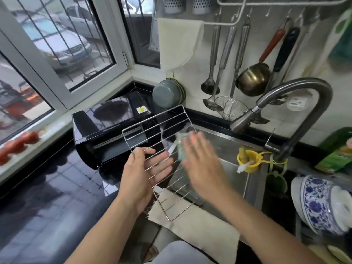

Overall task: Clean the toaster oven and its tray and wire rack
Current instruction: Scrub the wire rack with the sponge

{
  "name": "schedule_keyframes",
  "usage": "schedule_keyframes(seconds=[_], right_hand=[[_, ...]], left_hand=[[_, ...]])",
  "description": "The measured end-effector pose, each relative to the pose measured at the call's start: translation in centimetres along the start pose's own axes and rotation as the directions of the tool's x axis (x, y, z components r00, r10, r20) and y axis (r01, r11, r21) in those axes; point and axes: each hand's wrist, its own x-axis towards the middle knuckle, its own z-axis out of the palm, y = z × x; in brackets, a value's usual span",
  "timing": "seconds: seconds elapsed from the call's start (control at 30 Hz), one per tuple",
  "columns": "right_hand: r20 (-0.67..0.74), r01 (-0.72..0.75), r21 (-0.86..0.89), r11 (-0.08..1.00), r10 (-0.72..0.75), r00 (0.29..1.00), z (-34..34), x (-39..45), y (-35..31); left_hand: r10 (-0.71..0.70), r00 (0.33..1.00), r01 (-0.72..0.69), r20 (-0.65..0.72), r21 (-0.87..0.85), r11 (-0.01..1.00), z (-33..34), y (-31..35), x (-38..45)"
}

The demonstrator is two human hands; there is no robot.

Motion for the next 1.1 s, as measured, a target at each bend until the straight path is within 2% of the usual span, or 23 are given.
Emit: schedule_keyframes(seconds=[0.07,0.1,0.13,0.2,0.27,0.33,0.37,0.43,0.47,0.53,0.6,0.67,0.7,0.73,0.77,0.8,0.87,0.9,0.93,1.0,1.03,1.07,1.1], right_hand=[[-0.040,-0.179,0.218,0.959,0.192,0.981,-1.2,1.2,1.4],[-0.065,-0.189,0.378,0.906,0.230,0.971,-1.5,1.4,1.3],[-0.113,-0.176,0.504,0.846,0.267,0.957,-1.9,1.4,0.8],[-0.228,-0.133,0.638,0.759,0.351,0.908,-2.8,0.9,0.0],[-0.261,-0.057,0.756,0.652,0.380,0.887,-4.0,0.6,-0.2],[-0.269,0.068,0.749,0.659,0.208,0.940,-4.7,0.4,-0.7],[-0.239,0.124,0.687,0.716,0.062,0.969,-4.6,0.5,-1.3],[-0.101,0.249,0.404,0.880,-0.228,0.968,-3.2,0.3,-3.3],[-0.041,0.299,0.240,0.924,-0.298,0.954,-1.9,0.2,-4.1],[0.051,0.277,0.110,0.955,-0.284,0.958,-0.4,0.0,-4.6],[0.060,0.235,0.026,0.972,-0.236,0.970,-0.4,0.8,-3.2],[0.065,0.025,-0.007,1.000,-0.025,0.998,-0.8,2.0,-1.4],[0.070,-0.100,0.029,0.995,0.097,0.993,-0.9,2.3,-1.1],[0.068,-0.159,0.117,0.980,0.152,0.986,-0.9,2.3,-1.6],[0.061,-0.122,0.194,0.973,0.112,0.992,-0.6,1.8,-2.8],[0.058,-0.005,0.237,0.972,-0.009,0.998,-0.1,0.9,-4.3],[0.007,0.208,0.175,0.962,-0.213,0.977,0.5,-0.5,-5.5],[-0.017,0.203,0.142,0.969,-0.203,0.979,0.6,-0.1,-4.4],[-0.014,0.088,0.145,0.985,-0.087,0.996,0.5,0.6,-3.0],[0.049,-0.266,0.272,0.925,0.263,0.964,-0.3,1.7,-0.3],[0.046,-0.303,0.327,0.895,0.305,0.951,-0.3,1.3,0.1],[0.006,-0.240,0.372,0.897,0.256,0.967,-0.2,0.5,-0.9],[-0.033,-0.112,0.380,0.918,0.135,0.990,0.5,-0.9,-2.5]], left_hand=[[-0.003,1.000,0.003,-0.007,-0.047,0.999,0.0,0.5,-0.2],[-0.010,1.000,0.009,-0.012,-0.053,0.999,0.1,0.8,-0.2],[-0.014,1.000,0.013,-0.015,-0.044,0.999,0.1,1.0,-0.1],[-0.011,1.000,0.012,-0.021,0.017,1.000,-0.2,1.2,0.2],[-0.011,0.999,0.014,-0.038,0.072,0.997,-0.8,1.2,0.3],[-0.041,0.999,0.043,-0.025,0.070,0.997,-0.8,0.7,0.1],[-0.065,0.998,0.065,0.000,0.048,0.997,-0.6,0.4,-0.1],[-0.121,0.988,0.120,0.096,0.014,0.993,0.2,-0.3,-0.7],[-0.146,0.978,0.148,0.151,0.002,0.989,0.5,-0.8,-0.9],[-0.173,0.968,0.179,0.182,-0.017,0.984,0.7,-1.3,-1.2],[-0.158,0.978,0.159,0.136,0.003,0.987,0.7,-1.3,-1.1],[-0.114,0.991,0.111,0.069,0.047,0.993,0.8,-1.0,-0.9],[-0.106,0.993,0.103,0.052,0.057,0.993,0.9,-0.9,-0.9],[-0.099,0.994,0.097,0.041,0.068,0.993,1.1,-0.9,-0.8],[-0.096,0.995,0.093,0.039,0.070,0.993,1.1,-0.9,-0.8],[-0.098,0.994,0.096,0.045,0.054,0.994,1.1,-0.9,-0.9],[-0.106,0.991,0.107,0.078,-0.002,0.994,0.8,-0.9,-1.1],[-0.105,0.992,0.106,0.073,-0.023,0.994,0.7,-0.9,-1.1],[-0.097,0.993,0.100,0.059,-0.041,0.994,0.6,-0.8,-1.1],[-0.075,0.996,0.078,0.039,-0.076,0.994,0.6,-1.0,-1.2],[-0.063,0.998,0.065,0.029,-0.090,0.994,0.6,-1.2,-1.1],[-0.055,0.998,0.056,0.013,-0.108,0.993,0.6,-1.2,-1.0],[-0.054,0.999,0.053,-0.005,-0.132,0.990,0.6,-0.9,-0.9]])
